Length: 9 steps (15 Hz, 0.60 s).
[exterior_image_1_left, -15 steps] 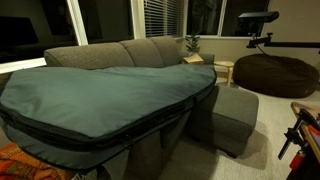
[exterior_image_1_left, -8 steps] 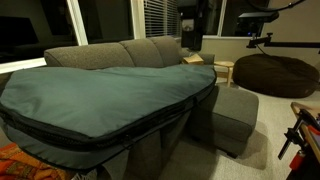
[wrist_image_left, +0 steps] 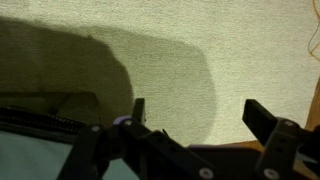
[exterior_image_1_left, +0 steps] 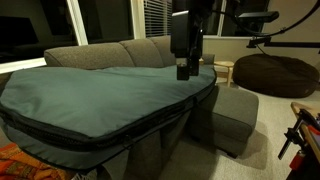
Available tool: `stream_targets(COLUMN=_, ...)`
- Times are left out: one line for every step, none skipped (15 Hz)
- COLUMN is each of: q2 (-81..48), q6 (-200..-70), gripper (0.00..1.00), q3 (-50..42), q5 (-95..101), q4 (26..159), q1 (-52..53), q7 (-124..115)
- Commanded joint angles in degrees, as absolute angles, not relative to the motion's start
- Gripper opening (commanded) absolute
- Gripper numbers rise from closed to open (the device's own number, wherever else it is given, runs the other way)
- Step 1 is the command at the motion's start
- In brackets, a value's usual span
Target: Zip the green bag
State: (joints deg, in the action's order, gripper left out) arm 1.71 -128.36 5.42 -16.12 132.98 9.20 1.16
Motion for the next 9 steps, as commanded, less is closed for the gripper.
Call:
stream_targets(q2=-1.2, q6=-131.5, gripper=1.0, q3=6.7, q5=-17.9, q4=132.9, q1=9.0, q7=0.6)
stream_targets(q2=-2.2, q6=-132.3, gripper=1.0, q3=7.0, q5=-17.7, q4=132.8, q1=9.0, q7=0.4)
stream_targets(q2=-3.1, q6=-132.9, gripper=1.0, q3=7.2, q5=-17.7, q4=132.8, q1=9.0, q7=0.4)
stream_targets(q2=-4.0, q6=-134.0, gripper=1.0, q3=7.4, q5=-16.8, q4=132.8, q1=9.1, q7=-0.2)
stream_targets(q2=-5.0, q6=-134.6, gripper=1.0, q3=7.6, q5=-16.6, q4=132.8, q1=9.1, q7=-0.4)
stream_targets(q2=-5.8, q6=-135.4, gripper=1.0, q3=7.7, q5=-16.4, q4=132.8, q1=9.1, q7=-0.7)
stream_targets(q2=-6.6, q6=-136.1, gripper=1.0, q3=7.9, q5=-16.4, q4=132.8, q1=9.1, q7=-0.6)
stream_targets(q2=-7.5, q6=-137.1, gripper=1.0, q3=8.1, q5=-16.0, q4=132.9, q1=9.2, q7=-1.0)
stream_targets(q2=-8.3, q6=-138.1, gripper=1.0, q3=8.2, q5=-15.5, q4=132.9, q1=9.3, q7=-1.4)
